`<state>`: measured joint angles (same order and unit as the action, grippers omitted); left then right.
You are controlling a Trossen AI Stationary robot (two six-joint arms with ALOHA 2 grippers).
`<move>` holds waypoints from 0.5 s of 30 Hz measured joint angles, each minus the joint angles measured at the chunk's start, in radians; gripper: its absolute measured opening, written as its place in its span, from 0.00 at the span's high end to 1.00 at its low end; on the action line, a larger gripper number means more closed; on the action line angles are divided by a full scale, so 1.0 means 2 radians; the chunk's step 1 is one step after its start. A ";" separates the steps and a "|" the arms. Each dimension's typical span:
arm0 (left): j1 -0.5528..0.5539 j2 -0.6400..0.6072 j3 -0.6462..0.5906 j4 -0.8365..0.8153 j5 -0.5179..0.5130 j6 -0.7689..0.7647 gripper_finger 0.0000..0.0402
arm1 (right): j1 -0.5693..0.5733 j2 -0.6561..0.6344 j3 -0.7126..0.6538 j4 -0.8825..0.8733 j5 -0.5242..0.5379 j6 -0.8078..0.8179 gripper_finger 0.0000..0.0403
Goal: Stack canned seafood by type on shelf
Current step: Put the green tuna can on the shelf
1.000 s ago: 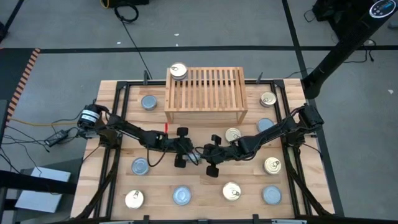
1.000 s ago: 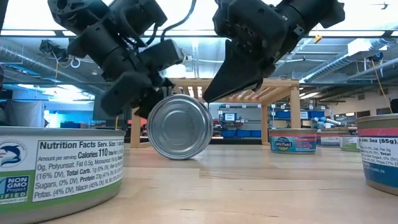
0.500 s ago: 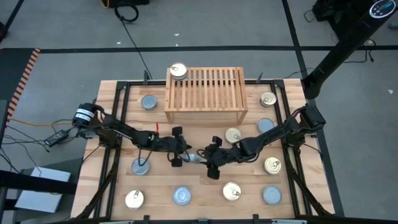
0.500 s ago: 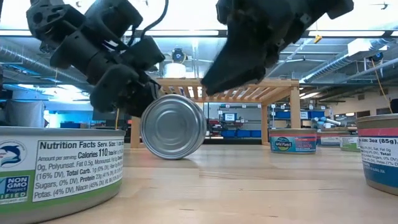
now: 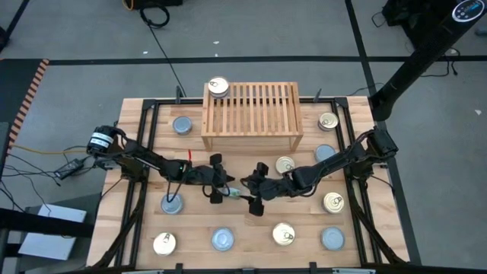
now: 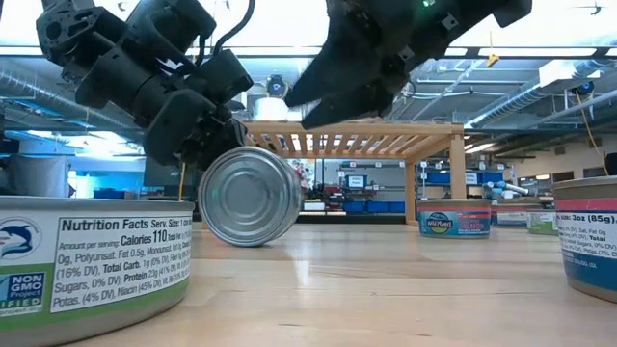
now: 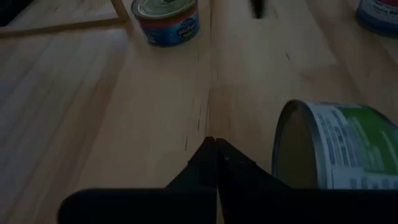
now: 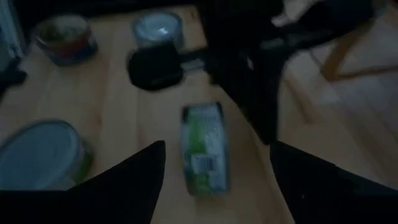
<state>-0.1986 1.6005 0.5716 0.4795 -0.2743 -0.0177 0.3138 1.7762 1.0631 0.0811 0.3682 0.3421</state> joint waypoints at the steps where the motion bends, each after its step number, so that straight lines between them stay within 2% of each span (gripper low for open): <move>1: 0.000 0.000 0.000 0.001 -0.001 0.000 1.00 | 0.000 0.003 0.001 0.009 -0.002 -0.004 0.26; 15: 0.000 0.001 0.000 0.010 -0.003 0.004 1.00 | -0.001 0.075 0.031 0.027 -0.005 -0.013 0.25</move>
<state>-0.1986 1.6016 0.5720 0.4998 -0.2809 -0.0101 0.3109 1.9253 1.1261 0.1342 0.3572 0.3156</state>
